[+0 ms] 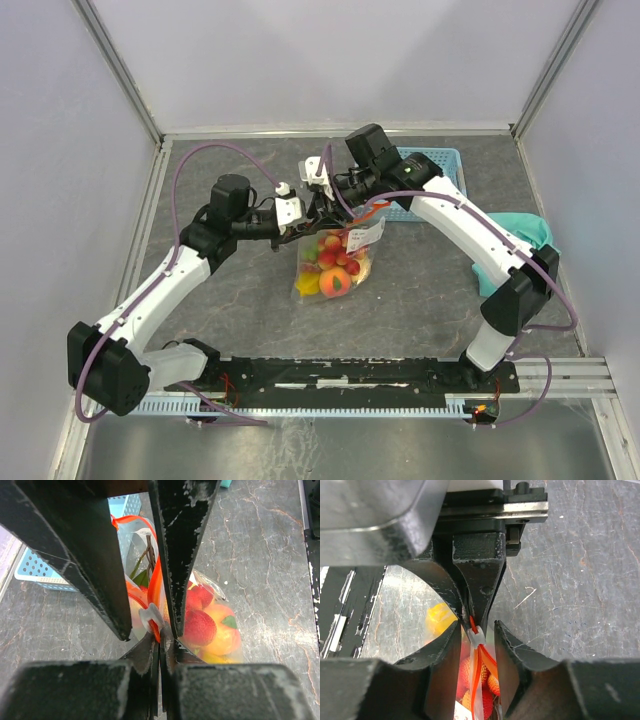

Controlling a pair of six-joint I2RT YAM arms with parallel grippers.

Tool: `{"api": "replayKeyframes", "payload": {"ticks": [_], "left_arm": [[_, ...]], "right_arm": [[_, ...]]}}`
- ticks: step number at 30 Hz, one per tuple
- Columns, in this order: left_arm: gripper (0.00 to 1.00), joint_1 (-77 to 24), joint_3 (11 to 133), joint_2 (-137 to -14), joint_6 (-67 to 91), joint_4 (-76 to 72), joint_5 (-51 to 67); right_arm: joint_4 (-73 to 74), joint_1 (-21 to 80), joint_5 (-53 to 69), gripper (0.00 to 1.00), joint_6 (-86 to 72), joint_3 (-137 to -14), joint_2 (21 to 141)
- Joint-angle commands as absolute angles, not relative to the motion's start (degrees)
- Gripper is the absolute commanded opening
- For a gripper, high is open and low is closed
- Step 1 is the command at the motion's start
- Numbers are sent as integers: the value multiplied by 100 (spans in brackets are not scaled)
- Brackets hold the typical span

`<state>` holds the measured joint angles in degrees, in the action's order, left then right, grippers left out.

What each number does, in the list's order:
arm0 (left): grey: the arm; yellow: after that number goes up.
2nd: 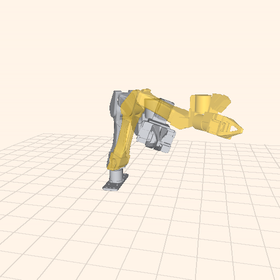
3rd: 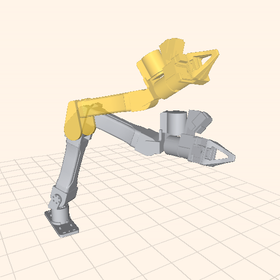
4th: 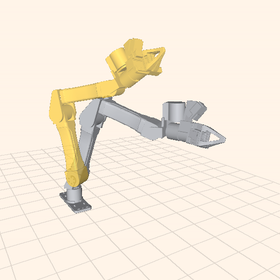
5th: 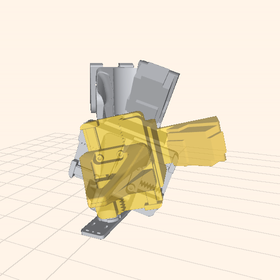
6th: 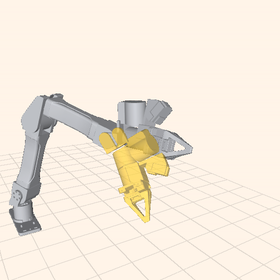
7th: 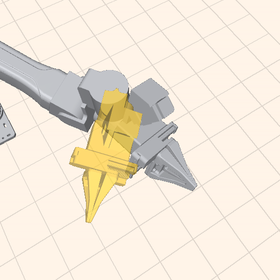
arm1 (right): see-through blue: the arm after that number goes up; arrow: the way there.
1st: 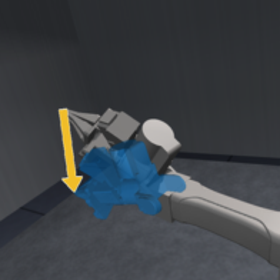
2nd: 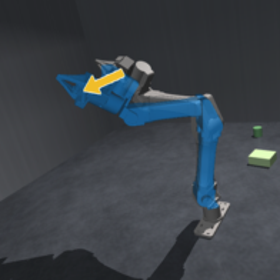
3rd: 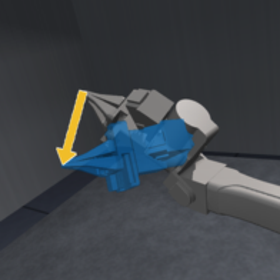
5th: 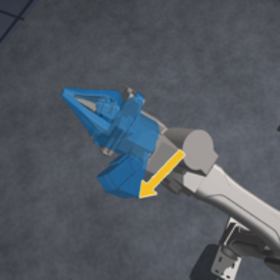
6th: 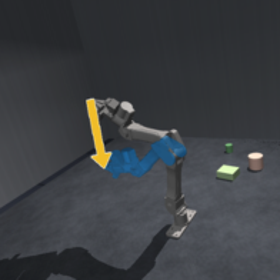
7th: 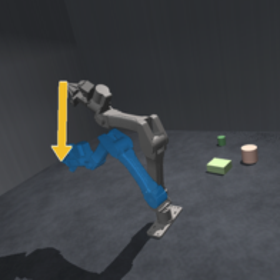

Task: Place the food in the zip-top bag and seal the zipper
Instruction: Zip the zipper food storage bag at the center of the board.

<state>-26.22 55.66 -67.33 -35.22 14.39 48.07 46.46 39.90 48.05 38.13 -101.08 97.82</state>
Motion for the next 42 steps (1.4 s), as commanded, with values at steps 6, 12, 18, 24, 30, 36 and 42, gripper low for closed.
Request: {"api": "replayKeyframes", "payload": {"ticks": [6,12,18,24,30,36,42], "left_arm": [[3,-2664,5814,-6627,-3814,1244,4853],[3,-2662,5795,-6593,-3743,1293,4727],[3,-2656,5720,-6557,-3578,1294,4461],[3,-2621,5560,-6494,-3195,962,4327],[3,-2548,5335,-6403,-2740,553,4084],[3,-2539,5132,-6338,-2353,259,3477],[3,-2536,4916,-6222,-1773,-91,2850]], "right_arm": [[4877,3940,5016,24,4017,-10380,9800],[4926,3790,4859,8,4000,-10291,9704],[4931,3634,4479,4,3977,-10058,9436],[4897,3533,3931,2,3923,-9828,9155],[4768,3493,3505,2,3832,-9603,8877],[4586,3497,3059,1,3603,-9339,8622],[4598,3496,2750,1,3343,-9097,8418]]}}
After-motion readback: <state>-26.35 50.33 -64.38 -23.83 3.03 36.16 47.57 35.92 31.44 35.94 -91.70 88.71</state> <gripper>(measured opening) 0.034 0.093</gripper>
